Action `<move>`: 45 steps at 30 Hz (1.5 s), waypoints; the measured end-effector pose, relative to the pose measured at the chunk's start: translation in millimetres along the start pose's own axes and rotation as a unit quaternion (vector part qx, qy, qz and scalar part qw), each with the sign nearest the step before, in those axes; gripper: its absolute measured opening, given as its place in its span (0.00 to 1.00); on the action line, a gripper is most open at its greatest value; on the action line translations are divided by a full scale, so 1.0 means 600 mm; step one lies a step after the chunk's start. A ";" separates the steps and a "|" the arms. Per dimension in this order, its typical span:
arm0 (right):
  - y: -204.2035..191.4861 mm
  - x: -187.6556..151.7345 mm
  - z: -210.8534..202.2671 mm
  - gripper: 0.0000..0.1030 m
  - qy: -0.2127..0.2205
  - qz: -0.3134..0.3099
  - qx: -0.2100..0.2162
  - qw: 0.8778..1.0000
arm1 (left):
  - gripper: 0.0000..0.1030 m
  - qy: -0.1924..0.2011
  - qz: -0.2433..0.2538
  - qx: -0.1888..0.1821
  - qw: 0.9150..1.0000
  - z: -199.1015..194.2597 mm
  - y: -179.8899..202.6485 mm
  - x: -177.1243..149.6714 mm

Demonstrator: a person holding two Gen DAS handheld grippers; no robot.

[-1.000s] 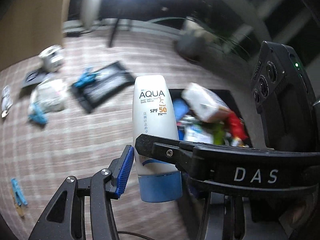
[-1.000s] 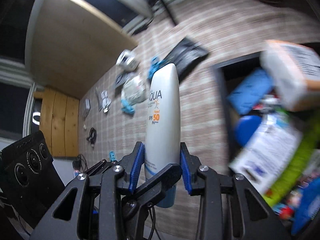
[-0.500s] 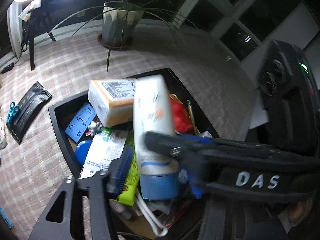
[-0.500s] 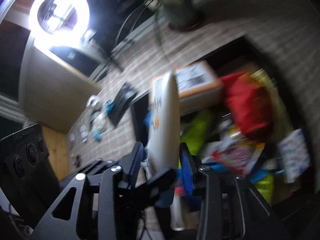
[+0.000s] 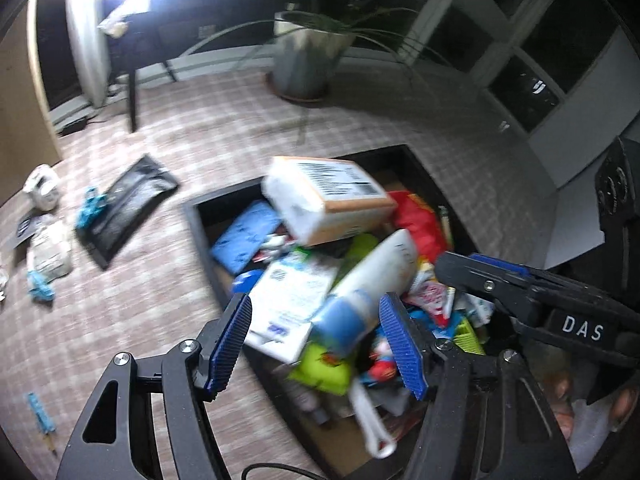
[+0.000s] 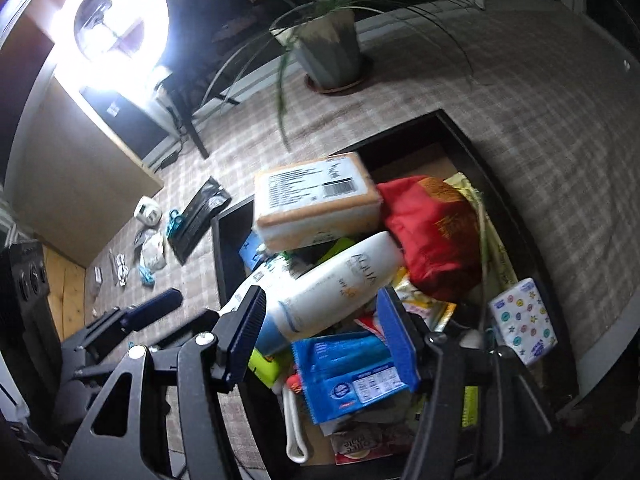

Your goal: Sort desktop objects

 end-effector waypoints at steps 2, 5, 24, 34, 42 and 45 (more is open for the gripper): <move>-0.016 -0.007 -0.006 0.55 0.009 -0.010 -0.003 1.000 | 0.62 0.012 -0.003 0.024 1.000 -0.016 -0.023 -0.002; -0.046 -0.021 -0.014 0.55 0.024 -0.027 -0.007 0.999 | 0.62 0.027 0.002 0.046 0.999 -0.048 -0.041 -0.011; -0.249 -0.103 -0.046 0.61 0.067 -0.121 -0.017 0.990 | 0.73 0.077 -0.034 0.155 0.984 -0.218 -0.203 -0.120; -0.349 -0.162 -0.040 0.61 0.060 -0.168 -0.010 0.984 | 0.74 0.087 -0.088 0.181 0.976 -0.292 -0.290 -0.199; -0.427 -0.202 -0.040 0.61 0.059 -0.190 0.006 0.980 | 0.74 0.098 -0.111 0.194 0.970 -0.346 -0.339 -0.242; -0.450 -0.215 -0.039 0.61 0.061 -0.195 0.011 0.979 | 0.74 0.101 -0.115 0.199 0.968 -0.362 -0.357 -0.255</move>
Point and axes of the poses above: each gripper's, at about its wrist camera, not at the fingertips, and z roughly the way its jaws point, y to its right, x to its top, the point moved 10 cm from there along z, roughly the way its jaws point, and after that the axes turned 14 degrees about -x, right-handed, at the moved point
